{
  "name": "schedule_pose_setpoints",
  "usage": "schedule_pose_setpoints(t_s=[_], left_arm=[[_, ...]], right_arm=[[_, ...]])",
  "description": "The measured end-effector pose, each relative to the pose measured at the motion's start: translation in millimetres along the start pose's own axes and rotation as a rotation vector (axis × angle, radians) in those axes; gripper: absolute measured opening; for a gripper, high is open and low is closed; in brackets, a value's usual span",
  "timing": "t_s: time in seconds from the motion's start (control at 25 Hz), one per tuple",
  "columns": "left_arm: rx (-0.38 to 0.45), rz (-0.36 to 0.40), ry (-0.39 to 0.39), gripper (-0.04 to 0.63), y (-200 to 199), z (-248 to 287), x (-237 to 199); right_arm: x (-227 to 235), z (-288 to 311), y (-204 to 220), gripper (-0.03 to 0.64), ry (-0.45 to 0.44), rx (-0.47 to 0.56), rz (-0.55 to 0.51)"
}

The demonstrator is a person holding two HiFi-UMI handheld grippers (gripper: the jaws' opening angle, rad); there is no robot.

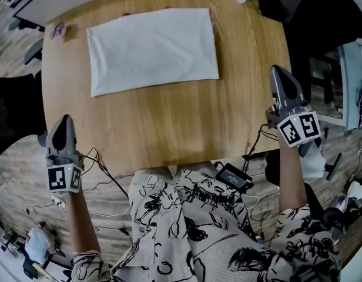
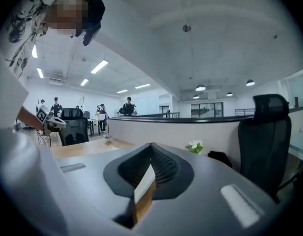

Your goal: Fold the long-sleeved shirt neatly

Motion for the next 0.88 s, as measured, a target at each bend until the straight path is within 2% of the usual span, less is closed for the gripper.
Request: schedule_pose_setpoints(t_s=[0.12, 0.2, 0.24, 0.36, 0.4, 0.52, 0.64, 0.72, 0.88], left_arm=[[0.152, -0.077, -0.018, 0.005, -47, -17, 1], [0.210, -0.142, 0.016, 0.005, -73, -32, 2], [0.225, -0.137, 0.032, 0.005, -83, -42, 3], [0.283, -0.023, 0.042, 0.005, -103, -69, 8], [0.311, -0.007, 0.042, 0.005, -108, -80, 11], [0.388, -0.053, -0.003, 0.005, -119, -119, 14], [0.428, -0.144, -0.107, 0.002, -118, -154, 1], [0.426, -0.177, -0.156, 0.000, -114, -173, -5], [0.421, -0.181, -0.165, 0.000, -113, -197, -7]], right_arm=[[-12, -19, -38, 0.008, 0.021, 0.097, -0.061], [-26, -36, -63, 0.008, 0.036, 0.158, -0.104], [-34, -46, -74, 0.008, 0.048, 0.188, -0.121], [-59, -74, -101, 0.008, 0.105, 0.278, -0.147], [-68, -85, -107, 0.008, 0.125, 0.296, -0.150], [-102, -118, -118, 0.008, 0.169, 0.309, -0.157], [-137, -144, -127, 0.008, 0.195, 0.321, -0.157], [-158, -163, -132, 0.008, 0.226, 0.340, -0.127], [-194, -203, -139, 0.008, 0.279, 0.333, -0.122]])
Point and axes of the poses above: the fingertips, and each gripper's own axes: z forward along the fingers, x to its right, y out of its underside, the point moved 9 cm from there along -z, backward along the fingers, and after that the axes turned 15 degrees about x, right-handed, at the moved point
